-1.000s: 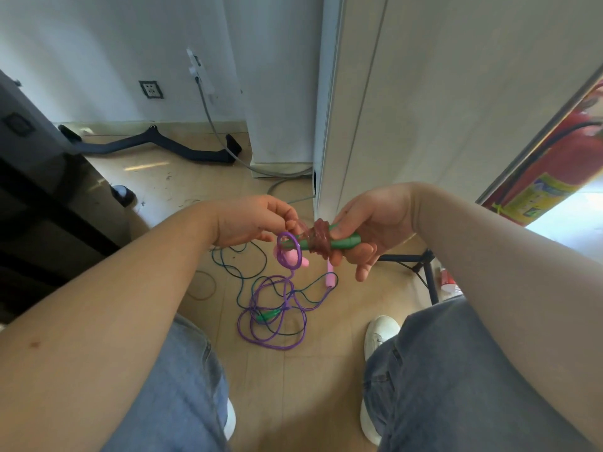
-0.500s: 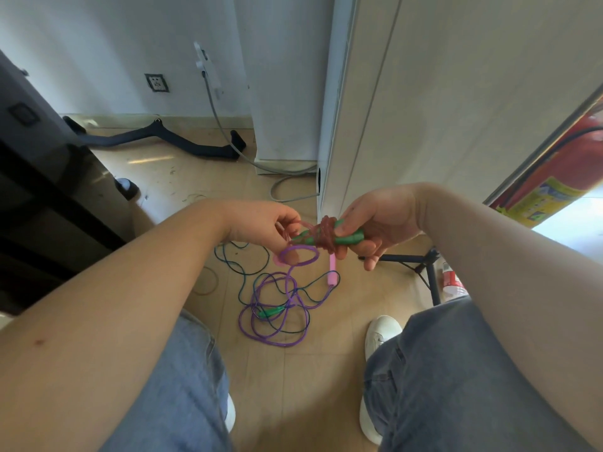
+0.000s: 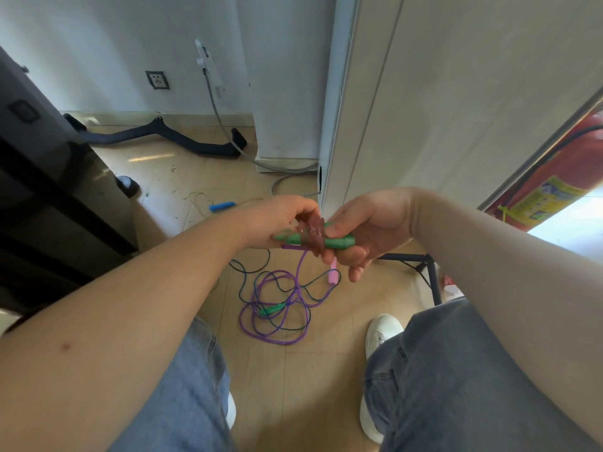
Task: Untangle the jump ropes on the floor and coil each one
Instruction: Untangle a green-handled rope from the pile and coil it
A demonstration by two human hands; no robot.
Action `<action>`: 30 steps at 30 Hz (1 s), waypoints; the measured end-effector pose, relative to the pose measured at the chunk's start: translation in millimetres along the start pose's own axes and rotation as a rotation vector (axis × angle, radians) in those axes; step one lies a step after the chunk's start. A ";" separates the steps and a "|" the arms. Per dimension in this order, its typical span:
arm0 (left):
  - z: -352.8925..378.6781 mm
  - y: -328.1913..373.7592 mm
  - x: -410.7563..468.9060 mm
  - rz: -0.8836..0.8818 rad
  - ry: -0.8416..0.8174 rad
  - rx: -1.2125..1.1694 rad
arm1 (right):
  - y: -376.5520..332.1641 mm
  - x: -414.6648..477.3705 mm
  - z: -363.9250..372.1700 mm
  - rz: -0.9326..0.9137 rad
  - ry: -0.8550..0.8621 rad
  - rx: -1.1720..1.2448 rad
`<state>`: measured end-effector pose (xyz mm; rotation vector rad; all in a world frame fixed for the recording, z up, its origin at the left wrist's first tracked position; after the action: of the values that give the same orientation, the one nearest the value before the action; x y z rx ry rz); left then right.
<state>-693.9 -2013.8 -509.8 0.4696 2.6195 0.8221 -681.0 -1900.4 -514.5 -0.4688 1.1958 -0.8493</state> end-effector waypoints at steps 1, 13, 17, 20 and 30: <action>2.6 3.9 0.6 0.018 -0.017 -0.022 | -2.2 2.8 0.0 -0.038 0.021 -0.013; -15.6 -27.1 -8.1 -0.263 0.091 -0.446 | -35.5 -11.8 -52.4 -0.483 0.750 0.085; -10.2 -28.5 -7.4 -0.269 0.041 -0.502 | -40.6 -6.6 -46.9 -0.533 0.688 0.108; -11.2 -31.7 -8.8 -0.256 0.018 -0.508 | -44.7 -7.2 -37.9 -0.602 0.535 0.254; -16.7 -36.5 -8.1 -0.207 0.073 -0.624 | -39.6 -28.8 -54.1 -0.646 0.632 0.398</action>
<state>-701.3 -2053.4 -516.8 -0.0048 2.2457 1.5145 -748.1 -1896.3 -486.0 -0.2557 1.4106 -1.8509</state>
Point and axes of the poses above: each hand's wrist, its own x-axis towards the middle knuckle, its own z-axis out of the palm, y = z × x, the point moved 7 cm from there along x, towards the middle knuckle, and after that the axes turned 1 degree about z, right-handed, at the moved point
